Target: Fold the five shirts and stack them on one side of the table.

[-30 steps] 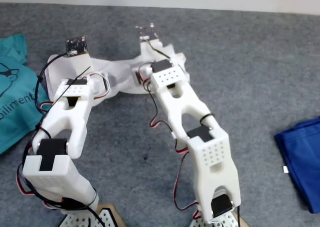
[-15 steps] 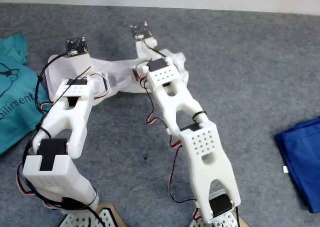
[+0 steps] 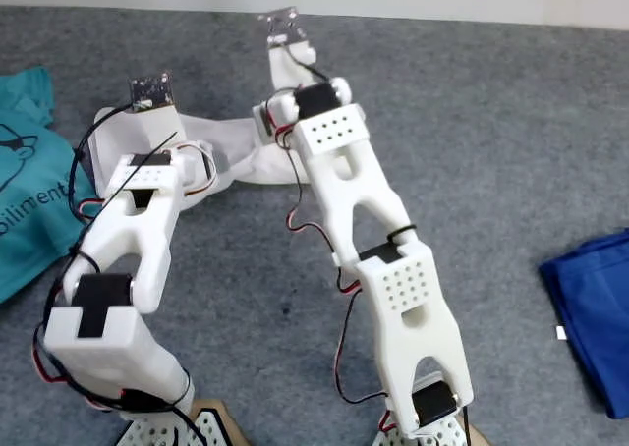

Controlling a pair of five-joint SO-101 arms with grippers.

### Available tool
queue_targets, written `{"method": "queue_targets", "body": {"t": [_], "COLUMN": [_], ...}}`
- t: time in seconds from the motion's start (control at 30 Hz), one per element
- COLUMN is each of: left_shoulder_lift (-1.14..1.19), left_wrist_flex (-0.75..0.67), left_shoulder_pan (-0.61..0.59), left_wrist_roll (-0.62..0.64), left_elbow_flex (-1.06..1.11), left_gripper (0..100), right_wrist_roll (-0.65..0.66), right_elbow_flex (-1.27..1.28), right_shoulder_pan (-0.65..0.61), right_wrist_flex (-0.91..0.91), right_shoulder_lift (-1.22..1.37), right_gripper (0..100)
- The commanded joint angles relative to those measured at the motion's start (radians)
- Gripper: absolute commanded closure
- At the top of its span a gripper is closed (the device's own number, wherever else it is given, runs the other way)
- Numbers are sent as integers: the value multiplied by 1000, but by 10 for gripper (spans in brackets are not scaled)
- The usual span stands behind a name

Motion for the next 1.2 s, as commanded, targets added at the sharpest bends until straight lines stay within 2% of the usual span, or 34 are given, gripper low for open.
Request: {"method": "queue_targets", "body": {"t": [0.0, 0.17, 0.27, 0.43, 0.6, 0.83, 0.97, 1.07, 1.17], "left_shoulder_lift": [-229, -544, -662, -682, -647, -553, -483, -427, -383], "left_wrist_flex": [101, 103, 106, 106, 106, 97, 8, -17, -49], "left_shoulder_pan": [-12, -35, -99, -236, -274, -277, -300, -306, -309], "left_wrist_roll": [-2, -2, -2, -2, -5, -8, -3, -6, -3], "left_elbow_flex": [2, 203, 317, 417, 432, 427, 427, 421, 401], "left_gripper": [734, 734, 734, 734, 734, 733, 733, 733, 733], "right_wrist_roll": [-23, -23, -41, -43, -44, -20, -3, -2, 2], "right_elbow_flex": [-130, -318, -318, -246, -251, 183, 473, 733, 1021], "right_shoulder_pan": [12, -7, -4, -8, -10, -28, -33, -19, -15], "right_wrist_flex": [154, 375, 380, 378, 380, 375, 331, 205, -1], "right_shoulder_lift": [-84, -74, -81, -87, -193, -567, -788, -898, -977], "right_gripper": [991, 991, 991, 991, 991, 991, 991, 991, 991]}}
